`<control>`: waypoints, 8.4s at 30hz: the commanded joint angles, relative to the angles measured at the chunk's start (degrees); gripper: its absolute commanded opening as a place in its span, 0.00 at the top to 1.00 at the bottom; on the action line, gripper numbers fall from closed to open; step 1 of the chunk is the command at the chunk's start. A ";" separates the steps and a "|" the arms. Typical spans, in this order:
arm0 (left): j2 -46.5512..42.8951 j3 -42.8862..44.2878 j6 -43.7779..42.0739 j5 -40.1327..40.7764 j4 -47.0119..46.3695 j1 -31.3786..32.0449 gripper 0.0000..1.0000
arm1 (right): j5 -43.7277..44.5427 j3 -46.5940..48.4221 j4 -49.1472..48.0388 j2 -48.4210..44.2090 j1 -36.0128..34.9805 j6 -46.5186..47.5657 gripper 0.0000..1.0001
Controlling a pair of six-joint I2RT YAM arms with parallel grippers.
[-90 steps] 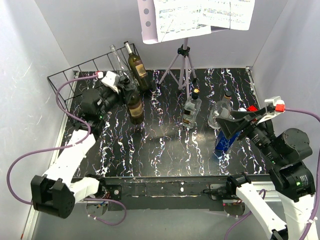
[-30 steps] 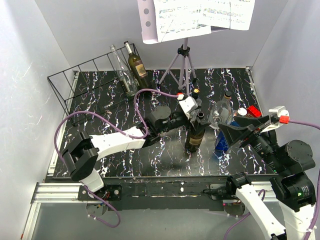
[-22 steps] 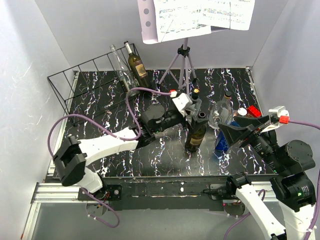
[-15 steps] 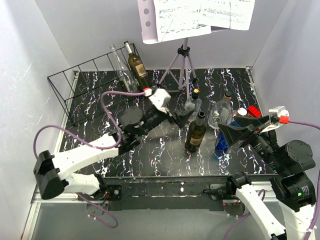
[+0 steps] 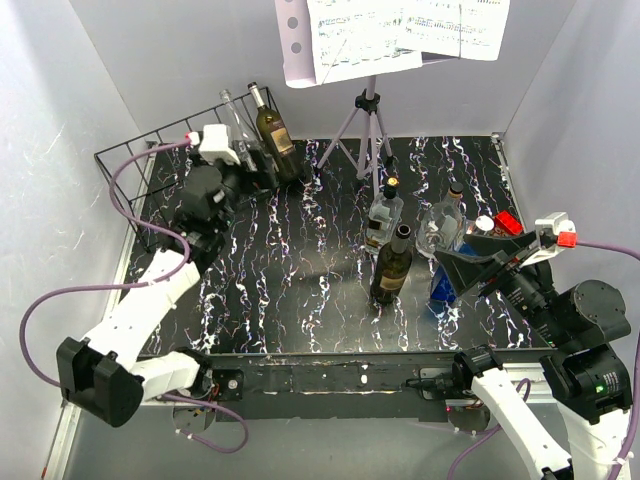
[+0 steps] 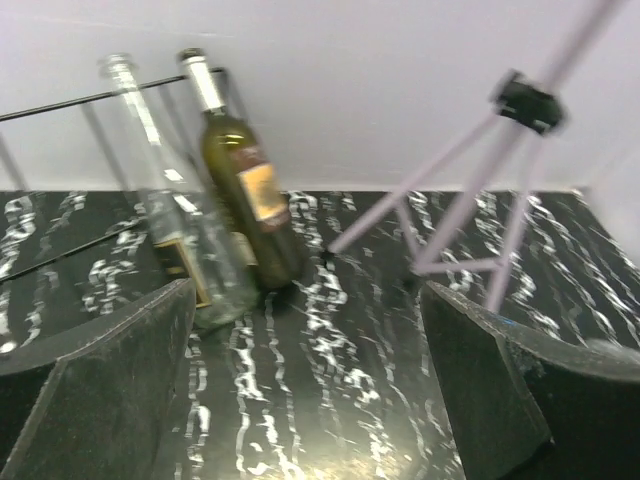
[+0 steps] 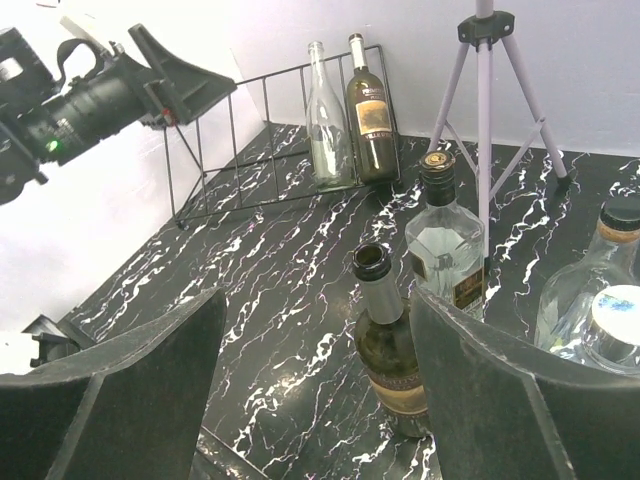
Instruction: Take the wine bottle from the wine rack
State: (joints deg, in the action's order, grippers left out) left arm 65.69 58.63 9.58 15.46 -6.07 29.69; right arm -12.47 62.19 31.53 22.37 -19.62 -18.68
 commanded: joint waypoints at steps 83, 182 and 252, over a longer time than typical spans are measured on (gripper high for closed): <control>70.20 66.53 15.91 -37.35 -5.70 -30.57 1.00 | -0.63 5.57 -4.37 10.24 0.10 1.71 0.19; 25.10 -3.52 -12.66 -38.50 -42.19 5.20 0.38 | -1.77 4.16 -2.96 1.45 0.10 -3.74 0.20; 82.75 79.26 26.72 -31.55 -5.88 -25.83 0.29 | -1.86 4.69 -3.32 11.20 0.10 -1.01 0.21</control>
State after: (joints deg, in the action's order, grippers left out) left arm 147.61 135.37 36.69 -17.37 -9.10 3.18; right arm -13.85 64.64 29.98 32.47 -19.62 -20.12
